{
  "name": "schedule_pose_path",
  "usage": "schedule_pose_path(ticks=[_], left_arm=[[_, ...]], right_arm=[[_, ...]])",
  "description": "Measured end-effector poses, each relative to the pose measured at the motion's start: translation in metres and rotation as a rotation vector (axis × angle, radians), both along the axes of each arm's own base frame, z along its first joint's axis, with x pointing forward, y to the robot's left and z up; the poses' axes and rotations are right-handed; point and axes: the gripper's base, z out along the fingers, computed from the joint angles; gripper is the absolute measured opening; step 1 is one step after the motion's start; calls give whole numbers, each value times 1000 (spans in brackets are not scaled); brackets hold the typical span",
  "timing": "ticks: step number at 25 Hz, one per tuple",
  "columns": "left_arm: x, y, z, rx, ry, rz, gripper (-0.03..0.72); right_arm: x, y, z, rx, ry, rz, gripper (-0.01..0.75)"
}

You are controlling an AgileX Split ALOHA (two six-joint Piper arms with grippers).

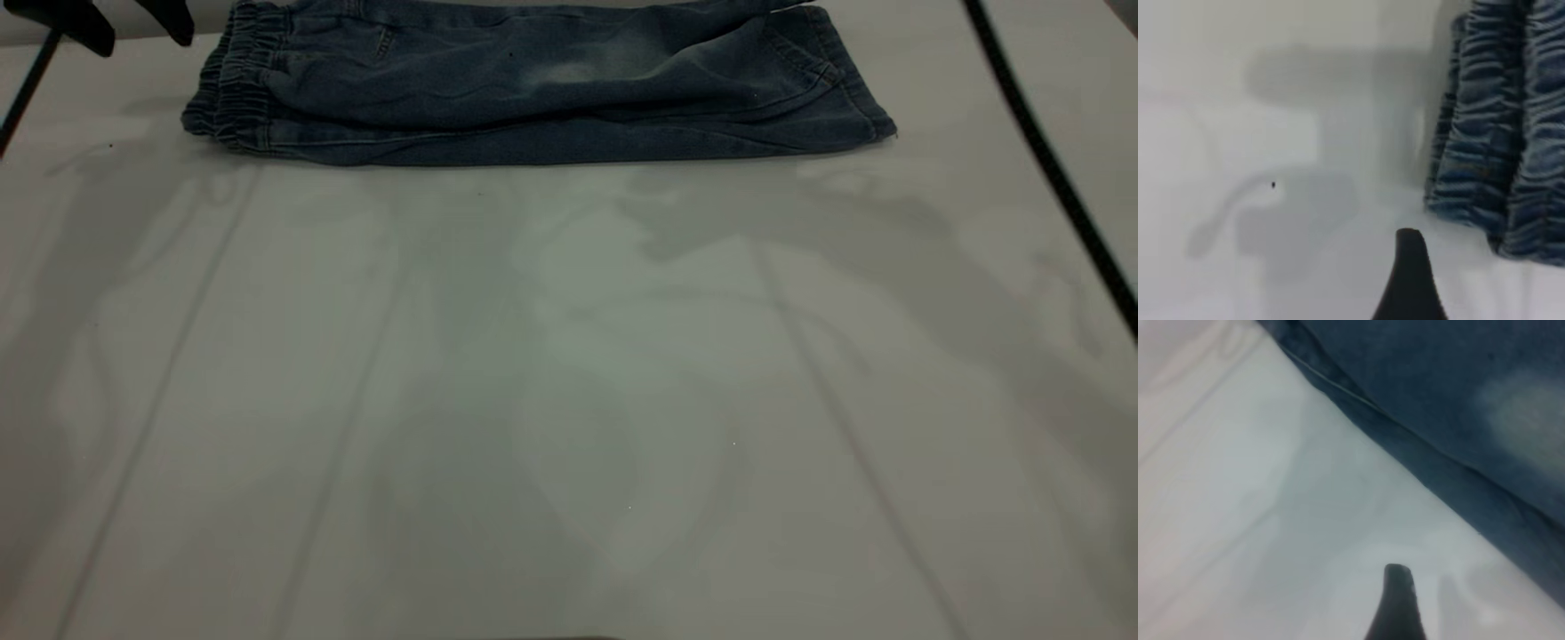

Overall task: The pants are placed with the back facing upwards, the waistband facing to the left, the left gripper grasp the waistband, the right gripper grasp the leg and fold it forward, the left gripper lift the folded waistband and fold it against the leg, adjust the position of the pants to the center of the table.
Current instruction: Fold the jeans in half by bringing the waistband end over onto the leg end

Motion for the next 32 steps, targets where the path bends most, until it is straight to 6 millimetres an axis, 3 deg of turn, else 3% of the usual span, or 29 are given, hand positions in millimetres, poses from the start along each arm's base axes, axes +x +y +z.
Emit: schedule_pose_path(ticks=[4, 13, 26, 32], left_arm=[[7, -2, -15, -46, -35, 35, 499], [17, -3, -49, -106, -90, 101, 499], [24, -3, -78, -187, -128, 194, 499], [25, -3, -81, -187, -139, 201, 447]], right_arm=[[-4, 10, 0, -6, -11, 22, 494], [-3, 10, 0, -11, -19, 21, 494], [12, 8, 5, 17, -151, -97, 494], [34, 4, -24, 59, -215, -280, 494]])
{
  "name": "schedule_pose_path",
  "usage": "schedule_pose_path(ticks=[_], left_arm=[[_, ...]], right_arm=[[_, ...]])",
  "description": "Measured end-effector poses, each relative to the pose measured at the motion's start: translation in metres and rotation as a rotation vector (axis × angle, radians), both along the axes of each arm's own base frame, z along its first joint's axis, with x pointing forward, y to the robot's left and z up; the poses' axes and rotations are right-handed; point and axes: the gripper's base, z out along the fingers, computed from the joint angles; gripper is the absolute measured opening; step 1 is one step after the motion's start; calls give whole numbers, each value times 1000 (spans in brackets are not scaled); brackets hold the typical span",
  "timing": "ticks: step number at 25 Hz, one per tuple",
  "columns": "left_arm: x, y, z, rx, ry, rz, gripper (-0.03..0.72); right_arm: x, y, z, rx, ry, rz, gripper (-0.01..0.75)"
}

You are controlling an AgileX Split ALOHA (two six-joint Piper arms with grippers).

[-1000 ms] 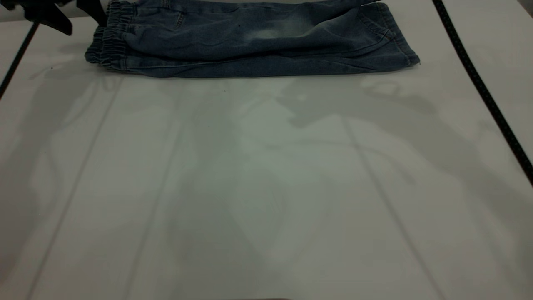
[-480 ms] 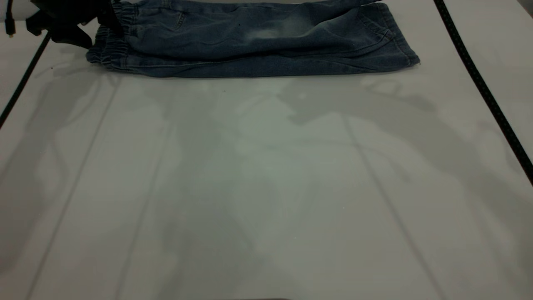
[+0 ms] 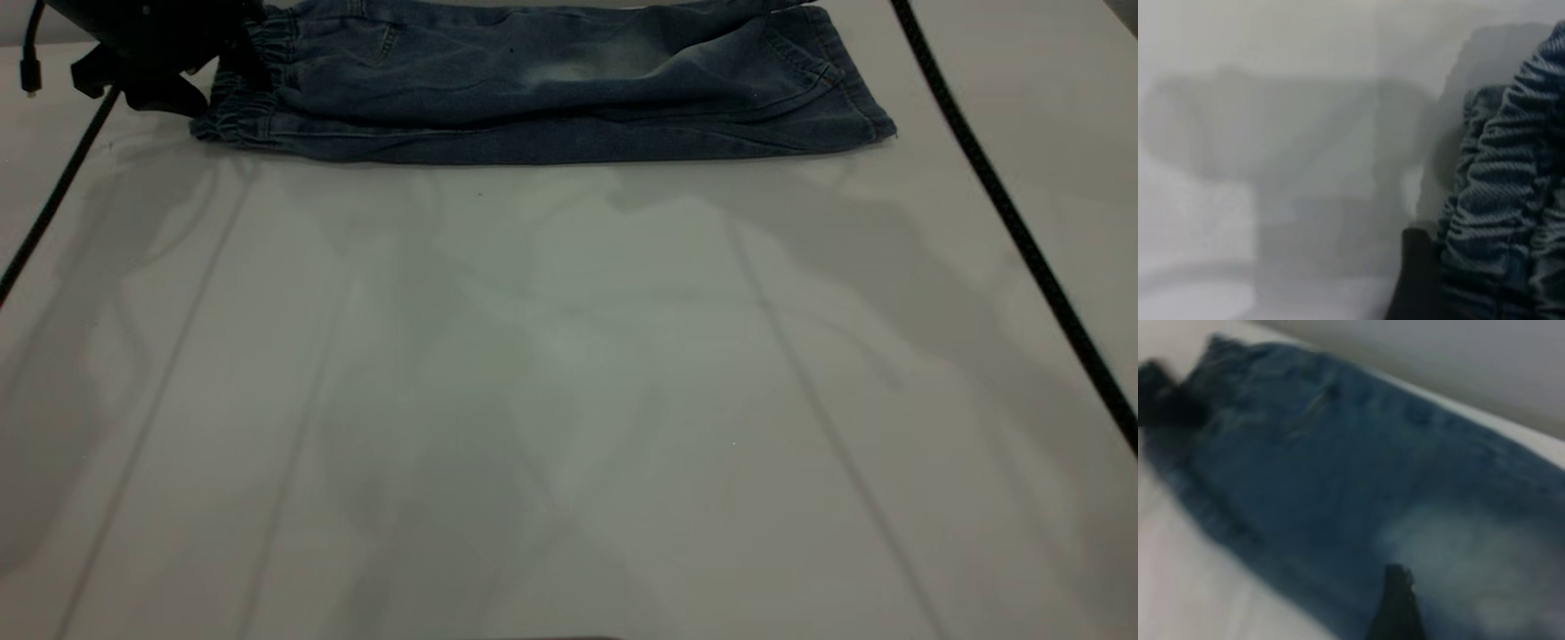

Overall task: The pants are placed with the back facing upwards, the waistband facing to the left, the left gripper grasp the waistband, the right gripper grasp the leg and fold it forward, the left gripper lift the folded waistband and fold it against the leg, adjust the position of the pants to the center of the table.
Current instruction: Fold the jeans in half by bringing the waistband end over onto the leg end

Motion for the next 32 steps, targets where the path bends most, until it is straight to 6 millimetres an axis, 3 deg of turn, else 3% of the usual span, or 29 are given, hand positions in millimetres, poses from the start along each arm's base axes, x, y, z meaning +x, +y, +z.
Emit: schedule_pose_path(ticks=[7, 11, 19, 24, 32], left_arm=[[1, -1, 0, -3, -10, 5, 218], [2, -7, 1, -7, -16, 0, 81], [1, -21, 14, 54, -23, -110, 71], [-2, -26, 55, 103, -55, -209, 69], [-10, -32, 112, 145, -105, -307, 69]], right_arm=[[19, -4, -61, -6, 18, -142, 494], [28, -1, -85, -10, 38, -148, 494], [33, 1, -122, -44, 80, -127, 494], [27, 3, -148, -71, 154, -73, 494], [14, 15, -143, -21, 300, 83, 494]])
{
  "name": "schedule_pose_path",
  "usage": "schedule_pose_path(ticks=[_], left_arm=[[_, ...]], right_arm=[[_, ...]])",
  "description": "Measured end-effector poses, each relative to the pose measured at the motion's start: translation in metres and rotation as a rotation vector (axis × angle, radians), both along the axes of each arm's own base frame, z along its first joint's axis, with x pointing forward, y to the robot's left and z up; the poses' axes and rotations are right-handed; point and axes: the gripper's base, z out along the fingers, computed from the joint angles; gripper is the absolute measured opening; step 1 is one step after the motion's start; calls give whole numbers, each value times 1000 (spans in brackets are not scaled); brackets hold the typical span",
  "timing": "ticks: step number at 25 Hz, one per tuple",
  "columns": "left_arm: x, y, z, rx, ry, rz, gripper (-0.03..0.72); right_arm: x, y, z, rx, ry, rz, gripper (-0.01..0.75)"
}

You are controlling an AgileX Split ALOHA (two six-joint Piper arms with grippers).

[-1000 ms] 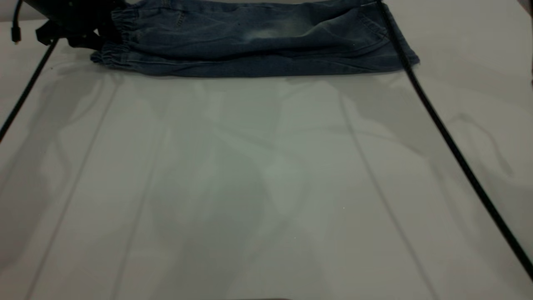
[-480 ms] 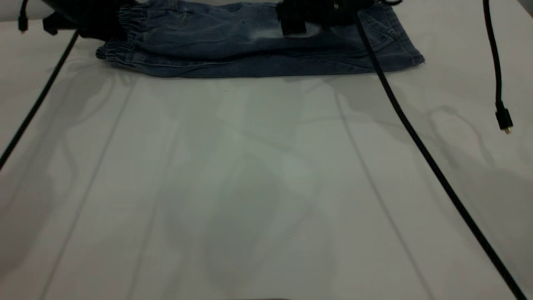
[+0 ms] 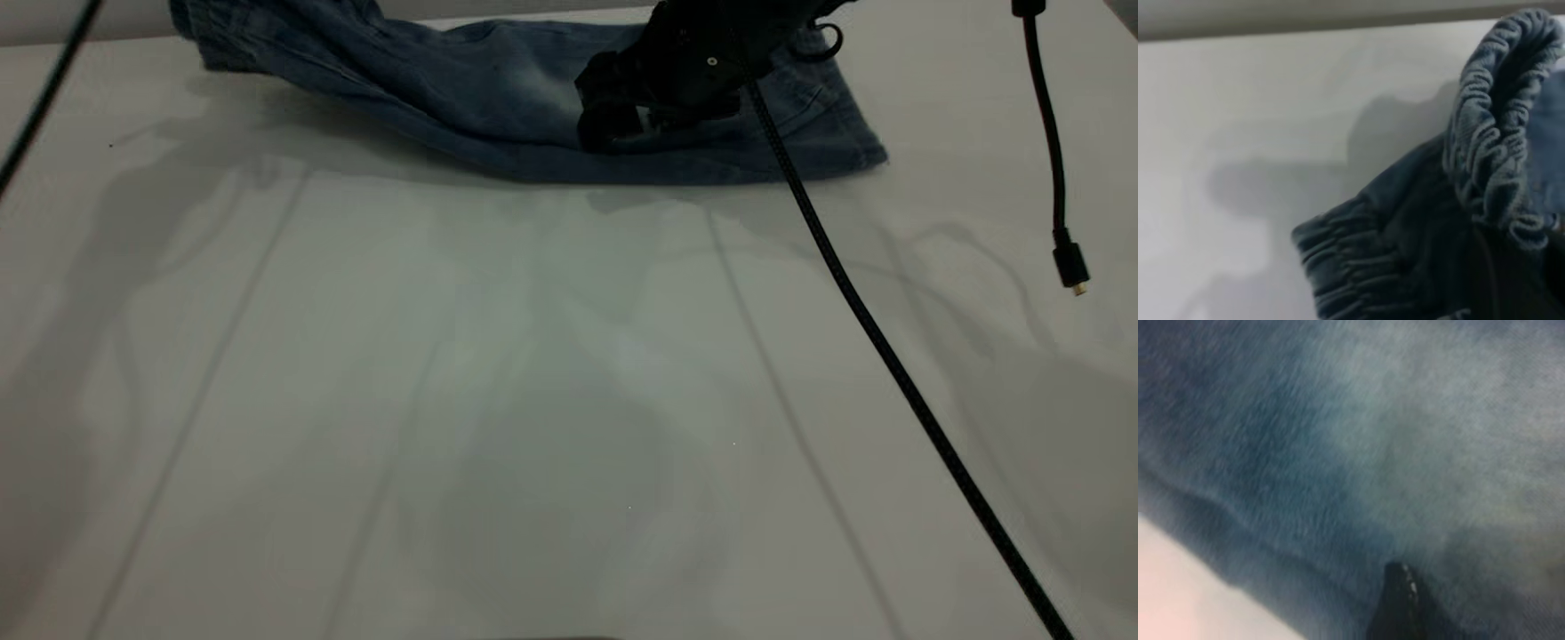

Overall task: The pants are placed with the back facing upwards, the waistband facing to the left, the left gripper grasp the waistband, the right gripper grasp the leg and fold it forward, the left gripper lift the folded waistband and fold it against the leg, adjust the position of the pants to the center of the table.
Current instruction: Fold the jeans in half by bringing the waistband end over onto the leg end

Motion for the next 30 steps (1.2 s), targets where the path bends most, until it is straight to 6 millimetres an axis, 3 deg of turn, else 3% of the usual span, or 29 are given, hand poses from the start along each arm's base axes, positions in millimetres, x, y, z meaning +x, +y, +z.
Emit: schedule_pose_path(ticks=[6, 9, 12, 15, 22, 30], left_arm=[[-3, -8, 33, 20, 5, -87, 69], [-5, -20, 41, 30, 29, -146, 69], [-9, -37, 49, 39, 52, -214, 69], [-12, -55, 56, 45, 63, -276, 69], [-25, -114, 65, 62, 58, -420, 69], [-49, -196, 69, 80, -29, -583, 69]], right_arm=[[-15, 12, 28, 73, 131, 177, 494], [-11, 17, 78, 112, 78, 245, 494], [-7, 10, 136, 150, -13, 255, 494], [-3, -13, 162, 129, -45, 225, 494], [6, -81, 180, 80, -2, 90, 494], [-5, -145, 246, 98, -110, -39, 494]])
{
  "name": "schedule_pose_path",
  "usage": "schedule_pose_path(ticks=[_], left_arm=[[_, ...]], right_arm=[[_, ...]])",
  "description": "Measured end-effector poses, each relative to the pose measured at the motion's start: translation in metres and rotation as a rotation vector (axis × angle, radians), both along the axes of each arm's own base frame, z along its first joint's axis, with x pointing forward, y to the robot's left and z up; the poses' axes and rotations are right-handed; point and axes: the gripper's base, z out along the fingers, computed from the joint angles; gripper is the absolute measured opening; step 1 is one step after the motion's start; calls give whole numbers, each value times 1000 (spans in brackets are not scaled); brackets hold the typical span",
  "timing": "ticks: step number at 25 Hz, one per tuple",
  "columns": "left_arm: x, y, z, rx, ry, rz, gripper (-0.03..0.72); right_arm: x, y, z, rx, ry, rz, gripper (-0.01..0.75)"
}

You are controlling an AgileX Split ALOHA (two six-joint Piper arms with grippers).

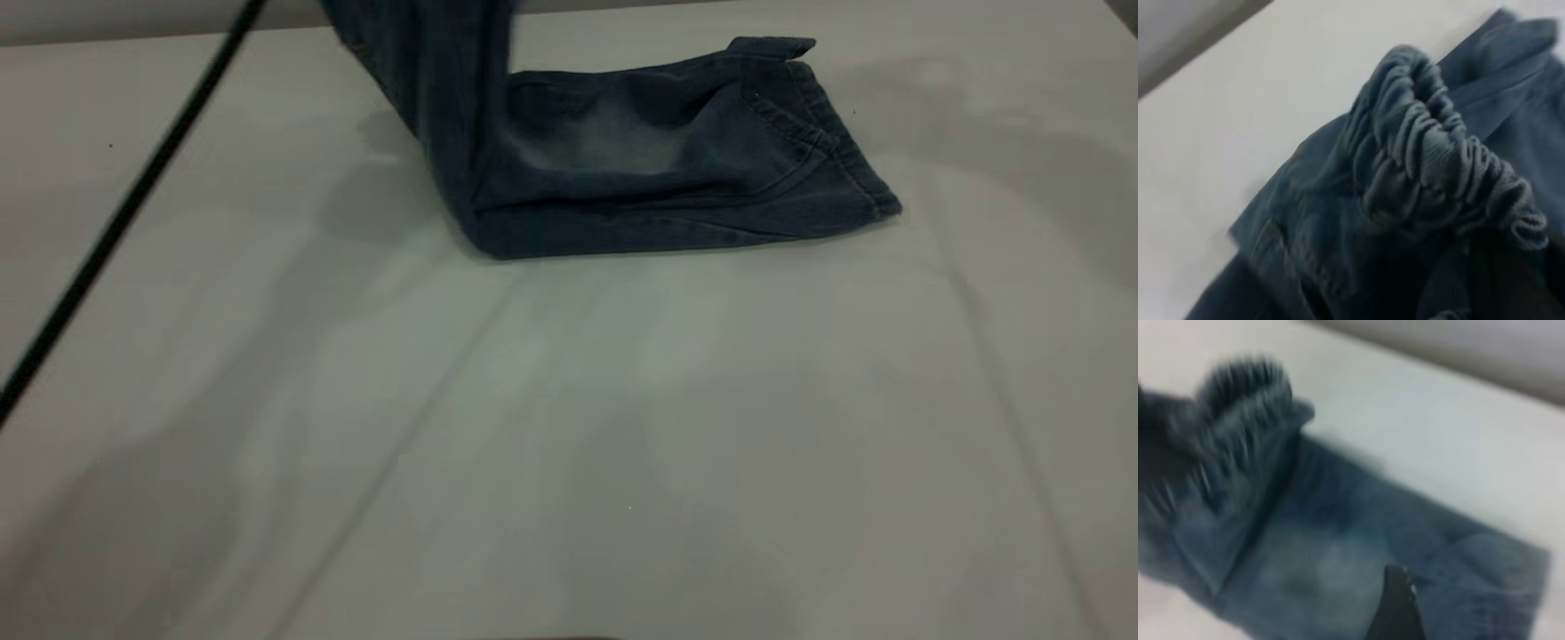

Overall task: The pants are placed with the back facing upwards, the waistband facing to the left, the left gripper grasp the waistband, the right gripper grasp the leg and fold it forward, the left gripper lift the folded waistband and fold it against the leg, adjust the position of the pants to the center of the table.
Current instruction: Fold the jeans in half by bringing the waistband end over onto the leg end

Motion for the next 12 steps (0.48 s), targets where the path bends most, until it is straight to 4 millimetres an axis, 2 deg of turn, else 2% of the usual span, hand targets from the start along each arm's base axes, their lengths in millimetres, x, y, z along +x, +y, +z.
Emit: schedule_pose_path(ticks=[4, 7, 12], left_arm=[[-9, -40, -14, -11, -40, -57, 69], [-13, -68, -37, -7, -76, -96, 69], [-25, -113, -72, 15, -173, -191, 69]], right_arm=[[-11, -21, 28, 9, -39, -32, 494], [-20, -24, 45, 8, -71, -34, 494], [-27, -22, 58, 18, -91, -26, 494]])
